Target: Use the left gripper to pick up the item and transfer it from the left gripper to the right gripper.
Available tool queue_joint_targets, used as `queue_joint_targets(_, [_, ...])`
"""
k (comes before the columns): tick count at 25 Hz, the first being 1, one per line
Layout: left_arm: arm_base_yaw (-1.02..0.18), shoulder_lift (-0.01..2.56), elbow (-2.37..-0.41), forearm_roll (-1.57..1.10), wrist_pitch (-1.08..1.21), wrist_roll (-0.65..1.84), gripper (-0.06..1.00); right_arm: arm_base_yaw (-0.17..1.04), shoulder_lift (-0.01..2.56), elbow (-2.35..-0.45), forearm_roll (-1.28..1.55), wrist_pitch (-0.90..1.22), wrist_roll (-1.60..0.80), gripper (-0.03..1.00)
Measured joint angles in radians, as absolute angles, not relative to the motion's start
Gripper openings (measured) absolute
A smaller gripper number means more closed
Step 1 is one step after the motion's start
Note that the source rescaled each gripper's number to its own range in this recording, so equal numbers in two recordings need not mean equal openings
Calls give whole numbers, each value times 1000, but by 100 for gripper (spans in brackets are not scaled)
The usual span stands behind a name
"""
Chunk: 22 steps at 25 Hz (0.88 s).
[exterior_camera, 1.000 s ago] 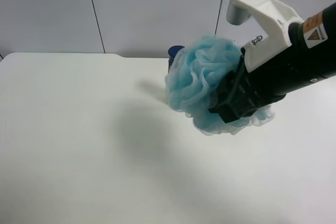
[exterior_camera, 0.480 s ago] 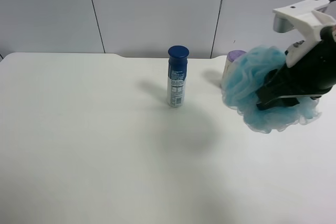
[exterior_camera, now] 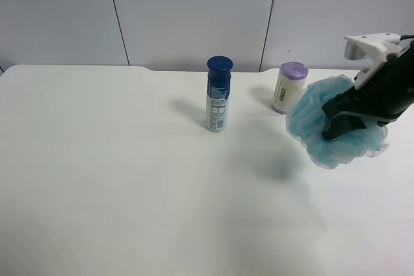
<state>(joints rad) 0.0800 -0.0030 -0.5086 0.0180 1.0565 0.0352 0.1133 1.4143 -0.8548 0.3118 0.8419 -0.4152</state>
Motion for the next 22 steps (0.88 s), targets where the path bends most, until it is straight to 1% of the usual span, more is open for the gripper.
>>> queue_joint_targets(6, [80,-3,-509,18,1056,37,100,113,1558,-855,340,760,-461,1])
queue_joint_targets(12, [80,-3,-509,18,1056,37,100,113,1695,-855,340,759,-461,0])
queue_joint_targets(16, [80,-3,-509,18,1056,37,100,113,1715,-855,340,759,-461,1])
queue_joint_targets(17, [80,-3,-509,18,1056,37,100,113,1715,-855,340,759,-461,11])
queue_joint_targets(18, [80,-3,-509,18,1056,37,100,113,1715,-855,340,759,-461,27])
queue_joint_targets(19, [80,-3,-509,18,1056,37,100,113,1715,-855,340,759,-461,53])
queue_joint_targets(20, [80,-3,-509,18,1056,37,100,113,1715,-855,340,759,-461,72])
queue_joint_targets(21, [80,-3,-509,18,1056,37,100,113,1715,-855,340,759,-461,82])
queue_joint_targets(22, [80,-3,-509,18,1056,37,100,113,1715,-855,340,759,-461,89])
